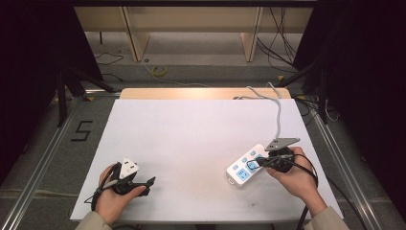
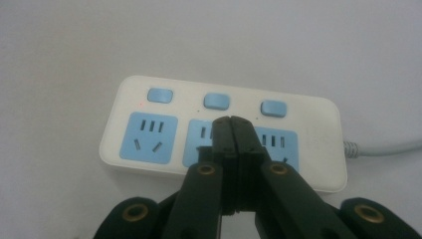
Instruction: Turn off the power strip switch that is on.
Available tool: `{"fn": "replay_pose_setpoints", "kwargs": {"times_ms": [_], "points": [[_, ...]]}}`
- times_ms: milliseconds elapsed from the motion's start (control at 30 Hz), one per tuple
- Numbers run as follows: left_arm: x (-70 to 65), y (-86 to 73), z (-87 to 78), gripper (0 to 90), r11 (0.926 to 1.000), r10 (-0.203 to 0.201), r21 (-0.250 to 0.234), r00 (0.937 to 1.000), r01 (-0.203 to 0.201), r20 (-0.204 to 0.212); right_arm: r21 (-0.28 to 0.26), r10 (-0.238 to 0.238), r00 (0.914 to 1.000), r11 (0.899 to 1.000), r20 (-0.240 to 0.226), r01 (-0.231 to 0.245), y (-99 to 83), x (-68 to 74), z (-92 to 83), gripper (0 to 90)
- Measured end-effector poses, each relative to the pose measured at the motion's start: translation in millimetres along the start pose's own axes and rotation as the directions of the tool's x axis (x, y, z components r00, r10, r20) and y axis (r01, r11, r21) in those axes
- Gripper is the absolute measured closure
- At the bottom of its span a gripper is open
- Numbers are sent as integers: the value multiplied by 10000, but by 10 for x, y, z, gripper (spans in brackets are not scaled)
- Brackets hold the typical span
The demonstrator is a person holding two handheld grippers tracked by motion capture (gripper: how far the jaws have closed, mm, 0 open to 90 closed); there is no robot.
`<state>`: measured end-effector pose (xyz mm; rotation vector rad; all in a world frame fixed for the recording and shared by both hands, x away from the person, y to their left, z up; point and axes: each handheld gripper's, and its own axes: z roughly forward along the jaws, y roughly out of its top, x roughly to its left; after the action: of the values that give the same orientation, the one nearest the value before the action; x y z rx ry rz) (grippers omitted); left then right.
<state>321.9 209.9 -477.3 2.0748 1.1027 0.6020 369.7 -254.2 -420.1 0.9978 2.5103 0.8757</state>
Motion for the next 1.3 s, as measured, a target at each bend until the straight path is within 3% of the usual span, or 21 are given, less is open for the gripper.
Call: {"fn": "replay_pose_setpoints", "kwargs": {"times_ms": [1300], "points": [[-2, 5, 6, 161, 10000, 41, -5, 10000, -41, 17, 594, -329, 9989, 9976, -340, 349, 164, 74, 131, 900]]}}
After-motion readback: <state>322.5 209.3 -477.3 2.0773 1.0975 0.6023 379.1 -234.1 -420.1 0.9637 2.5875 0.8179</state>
